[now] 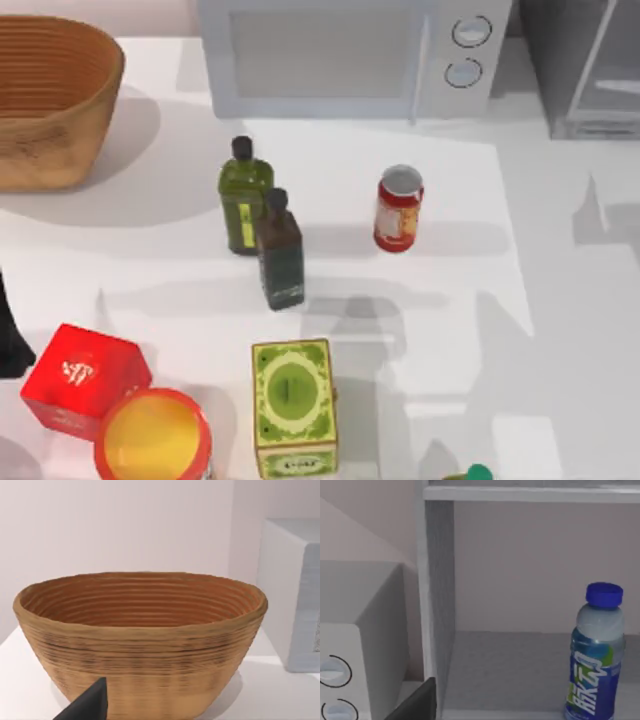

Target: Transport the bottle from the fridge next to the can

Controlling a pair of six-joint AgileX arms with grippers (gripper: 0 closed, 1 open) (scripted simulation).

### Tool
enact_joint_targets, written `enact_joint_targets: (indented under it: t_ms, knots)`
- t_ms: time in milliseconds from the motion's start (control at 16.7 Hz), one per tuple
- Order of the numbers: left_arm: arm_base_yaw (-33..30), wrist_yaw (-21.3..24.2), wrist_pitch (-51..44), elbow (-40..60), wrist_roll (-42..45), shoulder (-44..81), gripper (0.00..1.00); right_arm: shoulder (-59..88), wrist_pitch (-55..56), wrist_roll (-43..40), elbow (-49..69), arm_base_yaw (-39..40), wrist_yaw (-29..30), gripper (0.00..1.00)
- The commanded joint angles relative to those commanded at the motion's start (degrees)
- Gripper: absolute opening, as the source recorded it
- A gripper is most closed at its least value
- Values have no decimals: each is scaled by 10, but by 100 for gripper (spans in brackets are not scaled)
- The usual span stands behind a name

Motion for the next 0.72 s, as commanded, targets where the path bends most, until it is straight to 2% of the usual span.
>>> enact_joint_targets:
  t_ms: [420, 720]
  knots:
    - [0, 0, 0, 0, 0, 0, 100, 369, 191, -4, 176, -47, -40, 100]
    - [0, 0, 0, 0, 0, 0, 100, 580, 297, -5, 273, -74, -62, 100]
